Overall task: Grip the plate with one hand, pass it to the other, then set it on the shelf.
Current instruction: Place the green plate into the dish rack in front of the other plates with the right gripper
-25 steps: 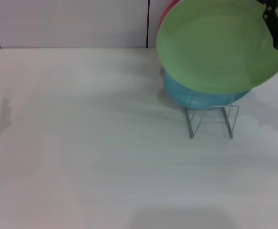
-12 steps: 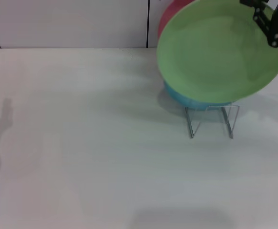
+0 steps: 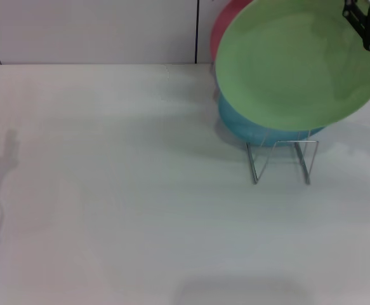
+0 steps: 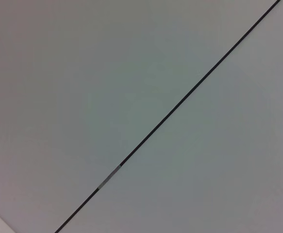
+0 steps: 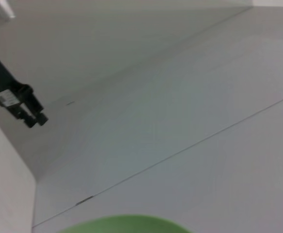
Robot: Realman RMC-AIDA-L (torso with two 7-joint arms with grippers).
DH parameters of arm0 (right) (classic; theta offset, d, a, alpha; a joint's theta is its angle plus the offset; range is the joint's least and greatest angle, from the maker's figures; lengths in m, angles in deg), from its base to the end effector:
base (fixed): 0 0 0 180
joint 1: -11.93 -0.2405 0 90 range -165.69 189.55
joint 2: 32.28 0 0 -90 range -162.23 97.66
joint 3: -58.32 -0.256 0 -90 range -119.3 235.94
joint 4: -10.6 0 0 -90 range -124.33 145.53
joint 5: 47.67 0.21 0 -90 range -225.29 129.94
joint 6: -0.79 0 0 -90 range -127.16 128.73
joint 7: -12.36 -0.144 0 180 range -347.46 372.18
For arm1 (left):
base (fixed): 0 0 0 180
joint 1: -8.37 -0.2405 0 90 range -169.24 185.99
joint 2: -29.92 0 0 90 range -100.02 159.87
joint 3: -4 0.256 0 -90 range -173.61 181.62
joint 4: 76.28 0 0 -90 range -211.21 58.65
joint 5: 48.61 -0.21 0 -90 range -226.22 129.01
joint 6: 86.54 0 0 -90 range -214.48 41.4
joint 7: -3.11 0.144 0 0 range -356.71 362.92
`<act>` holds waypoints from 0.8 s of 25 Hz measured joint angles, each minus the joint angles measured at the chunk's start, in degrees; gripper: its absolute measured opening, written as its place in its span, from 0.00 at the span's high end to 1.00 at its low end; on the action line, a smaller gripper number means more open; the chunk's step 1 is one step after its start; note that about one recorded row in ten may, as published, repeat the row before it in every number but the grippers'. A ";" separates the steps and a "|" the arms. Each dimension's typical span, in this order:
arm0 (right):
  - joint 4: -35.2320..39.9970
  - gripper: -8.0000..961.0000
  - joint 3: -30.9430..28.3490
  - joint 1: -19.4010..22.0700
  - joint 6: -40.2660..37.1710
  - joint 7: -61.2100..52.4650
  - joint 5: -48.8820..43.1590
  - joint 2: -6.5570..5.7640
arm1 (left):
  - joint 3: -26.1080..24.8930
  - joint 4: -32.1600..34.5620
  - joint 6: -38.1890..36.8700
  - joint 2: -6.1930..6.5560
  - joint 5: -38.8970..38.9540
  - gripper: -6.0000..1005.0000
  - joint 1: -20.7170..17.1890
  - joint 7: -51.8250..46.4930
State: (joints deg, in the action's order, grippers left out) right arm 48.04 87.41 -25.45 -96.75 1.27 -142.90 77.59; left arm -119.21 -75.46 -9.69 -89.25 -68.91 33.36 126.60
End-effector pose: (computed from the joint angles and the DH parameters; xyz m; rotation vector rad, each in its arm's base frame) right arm 0.2103 0.3817 0.1212 -1.9657 -1.0262 0.5479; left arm -0.3527 0.3120 0.0222 -1.2497 -1.0795 -1.3051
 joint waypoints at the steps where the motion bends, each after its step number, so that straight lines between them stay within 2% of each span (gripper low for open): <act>1: 0.24 0.96 0.00 -0.20 0.06 -0.40 -0.52 -0.17 | 0.00 0.00 0.00 0.00 0.00 0.55 0.00 0.00; 5: 1.28 0.96 0.00 -1.58 0.26 -1.23 -3.77 -0.74 | 0.00 -0.03 -0.01 0.00 0.00 0.55 0.02 -0.08; 20: 2.90 0.96 3.78 -3.53 4.36 -1.26 -10.20 -0.71 | 0.09 1.48 0.07 0.00 -0.07 0.55 1.59 -0.10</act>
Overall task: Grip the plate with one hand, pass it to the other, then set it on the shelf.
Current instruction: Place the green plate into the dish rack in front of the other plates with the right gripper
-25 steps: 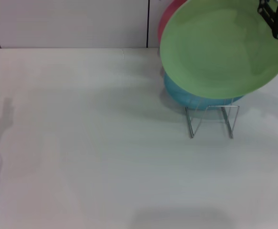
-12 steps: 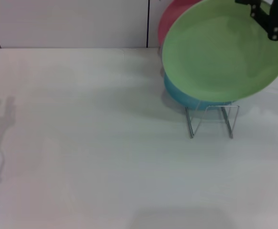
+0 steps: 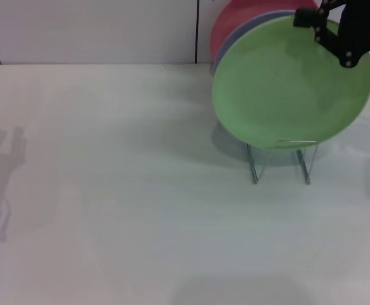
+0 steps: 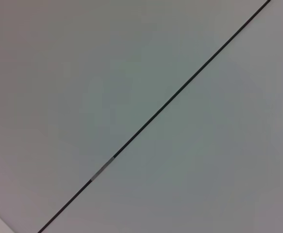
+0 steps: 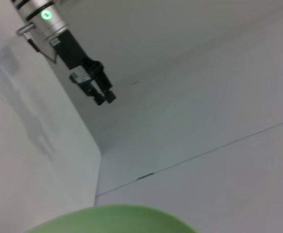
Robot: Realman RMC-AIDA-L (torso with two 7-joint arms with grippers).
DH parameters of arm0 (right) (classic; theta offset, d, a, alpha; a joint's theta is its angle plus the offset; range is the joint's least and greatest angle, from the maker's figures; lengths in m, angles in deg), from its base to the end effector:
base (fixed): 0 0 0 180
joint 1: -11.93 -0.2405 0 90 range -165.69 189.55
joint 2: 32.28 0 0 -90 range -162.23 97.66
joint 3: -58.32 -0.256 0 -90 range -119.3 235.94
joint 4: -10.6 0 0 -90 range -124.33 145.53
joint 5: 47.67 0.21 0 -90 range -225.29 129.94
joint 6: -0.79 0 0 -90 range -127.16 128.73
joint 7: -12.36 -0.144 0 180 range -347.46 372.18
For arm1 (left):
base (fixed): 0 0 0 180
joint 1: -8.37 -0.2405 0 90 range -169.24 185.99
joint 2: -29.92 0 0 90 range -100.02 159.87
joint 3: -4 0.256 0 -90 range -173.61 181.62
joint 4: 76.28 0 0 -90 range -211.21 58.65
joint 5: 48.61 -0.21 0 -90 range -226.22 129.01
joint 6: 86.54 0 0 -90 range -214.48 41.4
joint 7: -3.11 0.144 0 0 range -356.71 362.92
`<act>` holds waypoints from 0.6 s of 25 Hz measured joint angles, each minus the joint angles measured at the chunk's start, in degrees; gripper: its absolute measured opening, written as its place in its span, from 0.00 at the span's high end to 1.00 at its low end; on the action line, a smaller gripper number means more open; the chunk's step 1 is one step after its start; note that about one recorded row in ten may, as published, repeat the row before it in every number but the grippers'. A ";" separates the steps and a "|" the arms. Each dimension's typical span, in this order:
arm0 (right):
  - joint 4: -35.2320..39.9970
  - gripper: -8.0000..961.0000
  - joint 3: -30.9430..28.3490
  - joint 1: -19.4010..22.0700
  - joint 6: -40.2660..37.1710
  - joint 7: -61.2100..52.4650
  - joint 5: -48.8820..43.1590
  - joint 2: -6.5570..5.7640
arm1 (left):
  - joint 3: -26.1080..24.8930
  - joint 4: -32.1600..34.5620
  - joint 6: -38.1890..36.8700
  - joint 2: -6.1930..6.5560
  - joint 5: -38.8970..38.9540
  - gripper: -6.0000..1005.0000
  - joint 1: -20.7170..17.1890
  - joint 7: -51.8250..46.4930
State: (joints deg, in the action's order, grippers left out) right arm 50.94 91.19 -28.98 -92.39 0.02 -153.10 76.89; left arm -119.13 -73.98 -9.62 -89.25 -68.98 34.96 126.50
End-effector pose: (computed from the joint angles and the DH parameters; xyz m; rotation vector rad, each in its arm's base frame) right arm 0.2005 0.4007 0.1073 -2.1195 -1.1530 0.3602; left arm -0.3469 0.3174 0.0174 -1.2657 -1.0934 -1.3137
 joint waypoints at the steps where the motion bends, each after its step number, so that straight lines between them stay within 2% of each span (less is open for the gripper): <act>1: 0.10 0.96 0.33 0.00 0.13 0.00 -0.25 0.07 | 0.00 0.02 0.03 0.00 -0.01 0.55 0.02 0.00; 15: 1.21 0.96 0.23 2.06 0.00 0.03 -0.44 0.84 | 0.00 0.72 0.56 0.00 -0.02 0.55 0.58 0.00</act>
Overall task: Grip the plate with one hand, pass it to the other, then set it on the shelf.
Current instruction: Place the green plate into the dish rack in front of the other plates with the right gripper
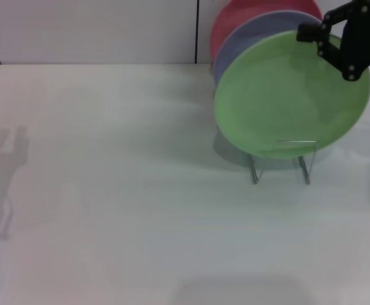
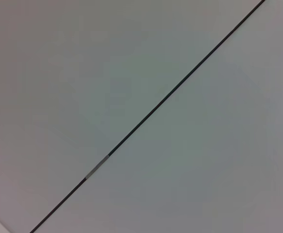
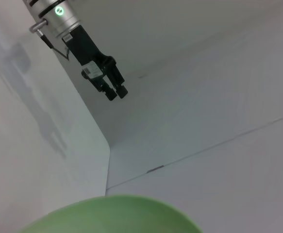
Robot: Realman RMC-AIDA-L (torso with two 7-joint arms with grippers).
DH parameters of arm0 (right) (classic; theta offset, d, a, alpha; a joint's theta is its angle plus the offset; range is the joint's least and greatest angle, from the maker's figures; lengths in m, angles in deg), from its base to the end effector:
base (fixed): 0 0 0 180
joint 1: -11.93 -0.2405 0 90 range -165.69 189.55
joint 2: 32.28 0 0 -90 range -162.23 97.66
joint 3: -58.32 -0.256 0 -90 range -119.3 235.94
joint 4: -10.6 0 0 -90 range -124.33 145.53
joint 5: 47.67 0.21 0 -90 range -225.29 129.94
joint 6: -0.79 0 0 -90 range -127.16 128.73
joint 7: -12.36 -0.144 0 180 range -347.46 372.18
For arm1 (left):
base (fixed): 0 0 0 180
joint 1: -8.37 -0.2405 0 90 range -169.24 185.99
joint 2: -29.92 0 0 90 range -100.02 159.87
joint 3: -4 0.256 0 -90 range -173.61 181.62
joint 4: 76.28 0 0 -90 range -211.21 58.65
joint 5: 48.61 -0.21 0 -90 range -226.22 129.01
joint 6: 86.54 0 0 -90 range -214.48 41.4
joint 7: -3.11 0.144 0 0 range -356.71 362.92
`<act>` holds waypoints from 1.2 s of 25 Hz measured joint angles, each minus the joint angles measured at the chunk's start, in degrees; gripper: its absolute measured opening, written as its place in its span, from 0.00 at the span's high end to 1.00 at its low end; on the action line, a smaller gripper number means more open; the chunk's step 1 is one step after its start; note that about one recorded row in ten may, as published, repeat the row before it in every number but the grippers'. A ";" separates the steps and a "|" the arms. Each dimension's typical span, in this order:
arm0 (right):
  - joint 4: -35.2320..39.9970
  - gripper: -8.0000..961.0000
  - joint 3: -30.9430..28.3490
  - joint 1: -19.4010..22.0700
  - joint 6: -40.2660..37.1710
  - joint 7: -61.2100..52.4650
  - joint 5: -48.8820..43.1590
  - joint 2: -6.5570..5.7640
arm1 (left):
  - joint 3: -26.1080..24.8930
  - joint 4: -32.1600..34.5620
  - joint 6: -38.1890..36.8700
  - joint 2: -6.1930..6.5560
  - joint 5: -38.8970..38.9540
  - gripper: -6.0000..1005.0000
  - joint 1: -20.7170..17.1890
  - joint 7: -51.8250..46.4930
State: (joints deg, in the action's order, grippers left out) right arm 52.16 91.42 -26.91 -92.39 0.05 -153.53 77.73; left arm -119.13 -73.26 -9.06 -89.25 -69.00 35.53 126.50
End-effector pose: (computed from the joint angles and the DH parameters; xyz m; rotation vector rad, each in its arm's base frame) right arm 0.2118 0.3926 0.1036 -2.1368 -1.1301 0.3400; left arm -0.3441 0.3185 0.0159 -1.2720 -1.0937 -1.3225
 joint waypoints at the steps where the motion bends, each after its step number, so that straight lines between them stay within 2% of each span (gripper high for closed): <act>1: 0.00 0.96 -0.03 0.19 -0.05 0.03 0.04 0.02 | 0.00 0.04 0.05 0.00 0.00 0.55 0.00 0.00; 12: -0.08 0.96 -0.14 1.75 -0.26 0.38 0.18 1.00 | 0.37 0.15 0.45 0.00 -0.08 0.55 -0.04 -0.79; 16: 0.60 0.96 -0.77 2.17 0.13 0.38 0.26 1.91 | 0.68 0.15 0.60 0.00 -0.09 0.54 -0.22 -1.27; 18: 2.04 0.95 -0.89 2.67 0.97 -0.50 0.28 2.94 | 0.70 0.14 0.94 0.00 -0.09 0.54 -0.44 -1.52; 20: 2.63 0.95 -0.63 2.84 1.21 -2.06 0.22 3.24 | 0.70 0.14 1.01 0.00 -0.09 0.54 -0.48 -1.55; 30: 3.81 0.92 -0.24 3.52 1.05 -5.10 -0.17 3.70 | 0.70 0.14 1.11 0.00 -0.09 0.52 -0.53 -1.58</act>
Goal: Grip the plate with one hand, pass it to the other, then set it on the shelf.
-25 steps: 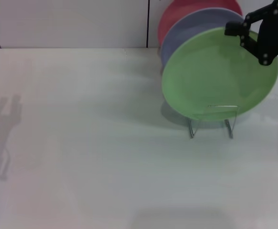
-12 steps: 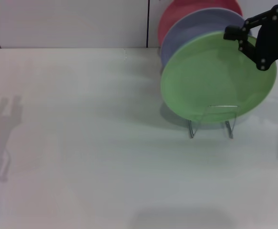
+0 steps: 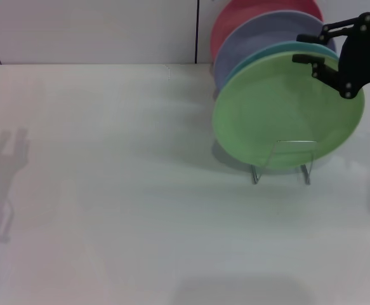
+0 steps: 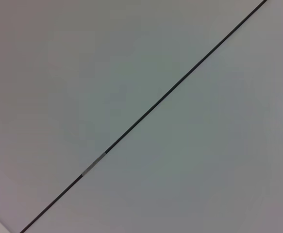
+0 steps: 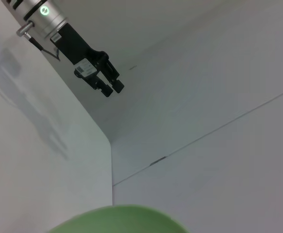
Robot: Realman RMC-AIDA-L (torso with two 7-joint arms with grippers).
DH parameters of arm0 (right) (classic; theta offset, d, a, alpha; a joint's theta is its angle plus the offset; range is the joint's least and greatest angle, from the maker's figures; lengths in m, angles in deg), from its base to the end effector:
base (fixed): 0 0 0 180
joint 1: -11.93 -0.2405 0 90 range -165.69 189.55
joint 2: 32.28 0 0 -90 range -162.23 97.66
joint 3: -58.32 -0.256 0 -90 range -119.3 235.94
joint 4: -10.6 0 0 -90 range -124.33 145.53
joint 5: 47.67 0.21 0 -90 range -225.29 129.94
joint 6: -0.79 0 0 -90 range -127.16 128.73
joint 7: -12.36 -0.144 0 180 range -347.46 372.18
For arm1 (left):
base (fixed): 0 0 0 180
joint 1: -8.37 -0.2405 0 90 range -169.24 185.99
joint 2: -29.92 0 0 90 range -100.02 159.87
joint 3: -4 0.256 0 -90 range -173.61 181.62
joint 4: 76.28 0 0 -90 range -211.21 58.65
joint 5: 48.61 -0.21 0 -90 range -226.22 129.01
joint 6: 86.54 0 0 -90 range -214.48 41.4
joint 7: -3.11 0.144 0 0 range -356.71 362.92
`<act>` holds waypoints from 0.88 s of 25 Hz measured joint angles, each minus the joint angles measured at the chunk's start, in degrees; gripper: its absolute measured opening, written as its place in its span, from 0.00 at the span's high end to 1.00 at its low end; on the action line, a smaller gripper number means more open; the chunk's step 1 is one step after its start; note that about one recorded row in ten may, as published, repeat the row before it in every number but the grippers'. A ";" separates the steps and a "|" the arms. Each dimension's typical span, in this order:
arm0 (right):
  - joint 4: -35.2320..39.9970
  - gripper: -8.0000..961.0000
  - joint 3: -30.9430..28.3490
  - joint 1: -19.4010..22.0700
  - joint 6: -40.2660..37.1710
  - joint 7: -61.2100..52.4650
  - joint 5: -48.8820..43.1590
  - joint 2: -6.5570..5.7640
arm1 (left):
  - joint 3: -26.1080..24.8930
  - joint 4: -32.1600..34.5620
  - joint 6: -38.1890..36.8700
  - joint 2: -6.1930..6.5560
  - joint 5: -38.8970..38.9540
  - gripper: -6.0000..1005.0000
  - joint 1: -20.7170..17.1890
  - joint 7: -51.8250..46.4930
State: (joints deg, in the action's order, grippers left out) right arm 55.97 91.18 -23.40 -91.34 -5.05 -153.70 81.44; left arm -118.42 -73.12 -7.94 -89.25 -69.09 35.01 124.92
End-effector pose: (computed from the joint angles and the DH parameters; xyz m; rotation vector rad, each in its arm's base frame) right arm 0.2234 0.3791 0.0901 -2.1870 -0.9832 0.3612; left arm -0.3441 0.3145 0.0154 -1.2734 -1.1073 -1.3483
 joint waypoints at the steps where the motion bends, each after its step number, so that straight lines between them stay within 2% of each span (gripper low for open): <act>1: -0.01 0.92 0.01 0.12 -0.17 -0.05 0.06 0.01 | 0.00 0.00 0.00 0.00 0.00 0.52 0.00 0.00; 3: -0.03 0.78 -0.06 0.33 -0.82 -0.43 0.20 0.01 | 0.00 0.00 0.00 0.00 0.00 0.52 0.13 0.00; 11: 0.33 0.79 -0.91 0.56 -3.09 -2.41 0.35 0.01 | 0.00 -0.07 -0.04 0.00 0.00 0.51 0.39 0.00; 17: 0.90 0.79 -4.07 0.91 -8.70 -8.80 3.82 -0.36 | 0.00 -0.22 -0.02 -0.01 0.00 0.50 0.27 0.00; 20: 0.73 0.79 -6.24 1.92 -10.25 -13.89 10.32 -0.51 | 0.00 -0.33 -0.02 -0.01 -0.01 0.50 0.03 0.12; 22: 0.37 0.78 -7.28 3.23 -10.02 -16.42 15.45 -0.13 | 0.15 -0.50 0.02 -0.01 -0.01 0.49 -0.09 0.41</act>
State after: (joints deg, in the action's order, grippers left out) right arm 56.34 83.90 -20.17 -101.36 -21.47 -138.25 81.31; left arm -118.27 -73.62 -7.93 -89.25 -69.09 34.91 125.33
